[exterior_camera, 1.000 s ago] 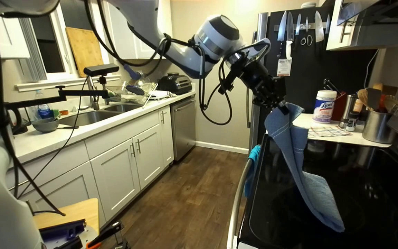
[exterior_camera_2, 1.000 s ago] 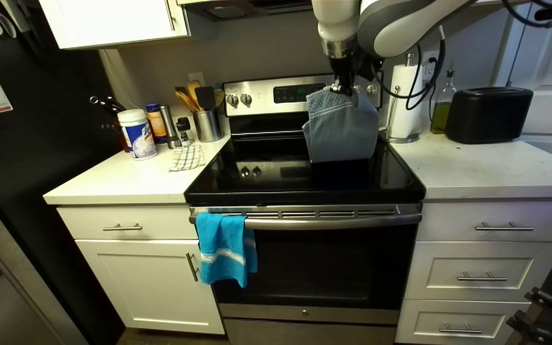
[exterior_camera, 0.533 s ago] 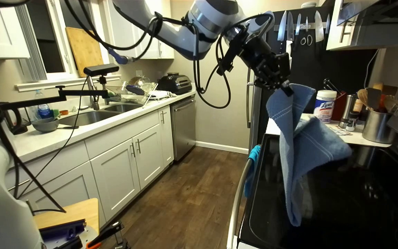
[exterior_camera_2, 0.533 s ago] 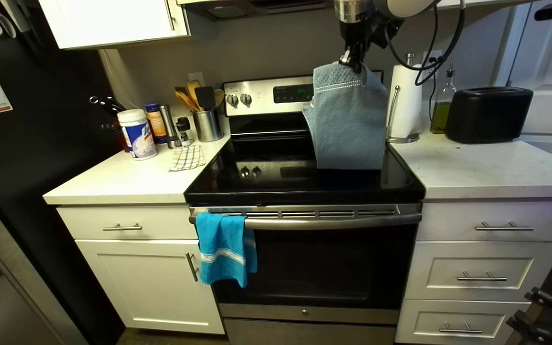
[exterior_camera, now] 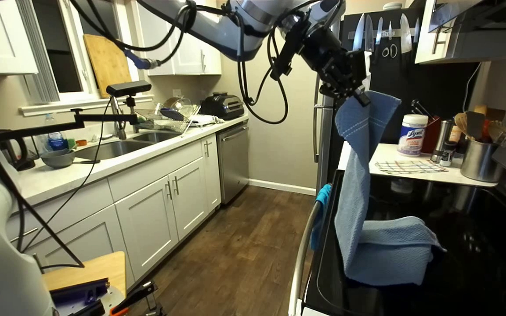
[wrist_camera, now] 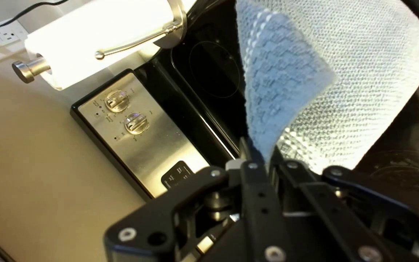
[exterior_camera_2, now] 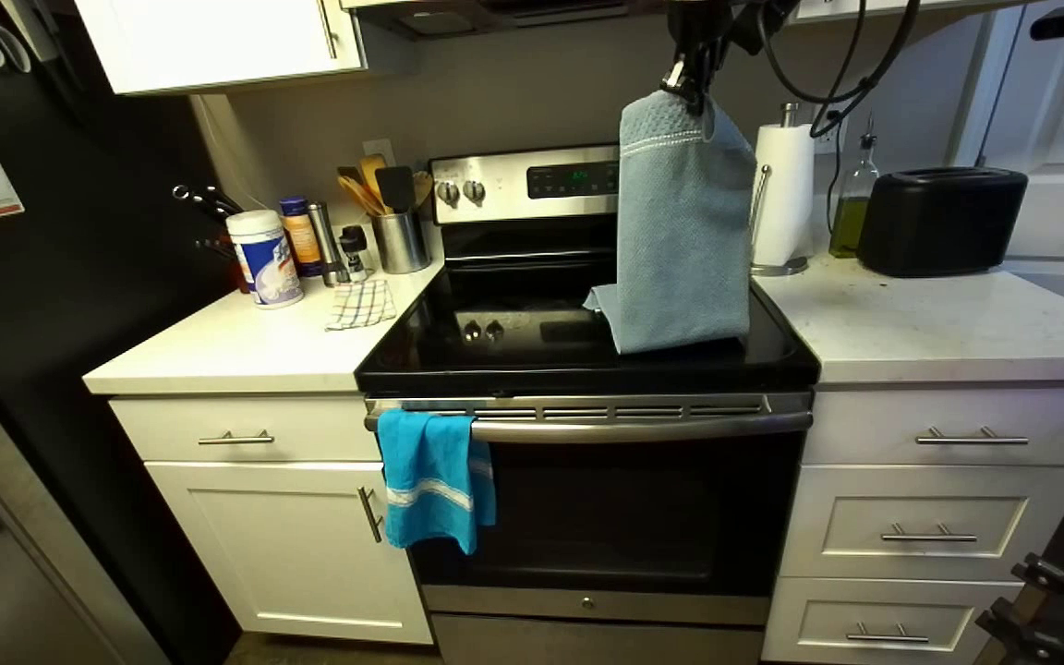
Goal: Move the light blue towel from the stove top to the oven handle
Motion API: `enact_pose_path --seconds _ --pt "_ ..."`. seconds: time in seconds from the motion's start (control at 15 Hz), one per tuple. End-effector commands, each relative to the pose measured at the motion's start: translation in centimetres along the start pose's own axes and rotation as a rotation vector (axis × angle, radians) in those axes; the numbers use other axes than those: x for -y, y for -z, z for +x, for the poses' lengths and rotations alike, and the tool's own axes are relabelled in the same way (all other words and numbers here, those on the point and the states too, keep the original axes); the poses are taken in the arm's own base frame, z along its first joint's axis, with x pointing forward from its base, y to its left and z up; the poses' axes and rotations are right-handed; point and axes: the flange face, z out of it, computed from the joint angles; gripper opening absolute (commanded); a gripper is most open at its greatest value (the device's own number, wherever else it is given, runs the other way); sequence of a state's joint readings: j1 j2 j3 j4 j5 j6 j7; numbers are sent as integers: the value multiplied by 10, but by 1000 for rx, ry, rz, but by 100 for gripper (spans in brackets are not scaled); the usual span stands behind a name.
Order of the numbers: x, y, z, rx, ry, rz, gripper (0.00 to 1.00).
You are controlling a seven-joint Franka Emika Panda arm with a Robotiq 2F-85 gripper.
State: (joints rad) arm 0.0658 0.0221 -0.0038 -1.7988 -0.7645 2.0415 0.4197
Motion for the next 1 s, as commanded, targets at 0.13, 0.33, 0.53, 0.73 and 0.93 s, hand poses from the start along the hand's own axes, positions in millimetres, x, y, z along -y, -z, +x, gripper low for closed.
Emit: enact_pose_path --seconds 0.13,0.33,0.53,0.73,0.93 --pt "-32 46 -14 -2 68 156 2" --pt "-54 73 -22 4 81 232 2" --pt "-79 96 -34 21 72 271 2" --pt "-102 115 -47 38 76 306 2" --pt "-122 138 -59 45 84 334 2"
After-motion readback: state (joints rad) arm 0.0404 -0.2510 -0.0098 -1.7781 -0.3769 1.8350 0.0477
